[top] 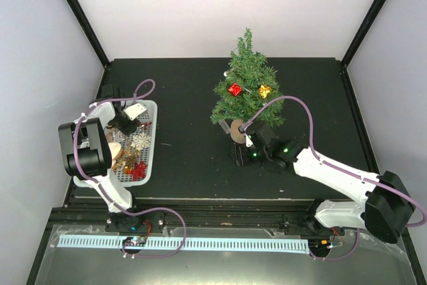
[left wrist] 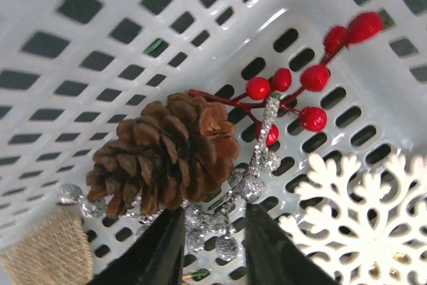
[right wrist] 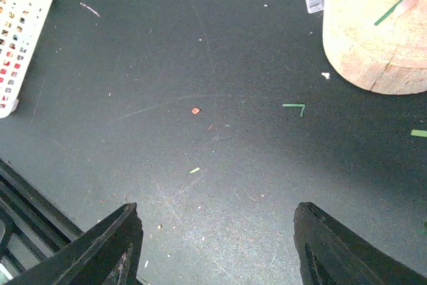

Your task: Decorate the small christmas tree

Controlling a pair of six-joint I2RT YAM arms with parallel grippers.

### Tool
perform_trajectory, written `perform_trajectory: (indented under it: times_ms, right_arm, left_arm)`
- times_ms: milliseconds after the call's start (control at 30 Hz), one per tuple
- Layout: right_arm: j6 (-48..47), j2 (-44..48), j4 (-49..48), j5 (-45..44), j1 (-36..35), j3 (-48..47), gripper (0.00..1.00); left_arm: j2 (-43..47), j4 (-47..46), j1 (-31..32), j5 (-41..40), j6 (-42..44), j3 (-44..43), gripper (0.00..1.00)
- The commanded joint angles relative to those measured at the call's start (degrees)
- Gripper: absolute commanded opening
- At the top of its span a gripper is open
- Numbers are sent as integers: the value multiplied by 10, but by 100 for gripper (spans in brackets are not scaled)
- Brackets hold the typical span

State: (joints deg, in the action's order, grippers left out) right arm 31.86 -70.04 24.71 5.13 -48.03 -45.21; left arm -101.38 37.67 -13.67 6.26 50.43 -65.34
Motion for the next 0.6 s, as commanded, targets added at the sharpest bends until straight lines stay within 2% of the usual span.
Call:
perform_trajectory:
  times_ms: [0,133,367,567]
  right_arm:
    - [3,13,-11,1,-3,9,63]
    - [2,12,-11,0,-3,10,63]
    - [2,5,-15,7,-2,5,63]
    - [1,1,-13,7,-3,3,63]
  left_arm:
    - [3,-1,1,7,-2,5,33]
    - [1,-4,1,8,-3,7,39]
    - [-13,-25,1,-9,-1,12,42]
    - [-23,-30,1,-11,-1,14,27]
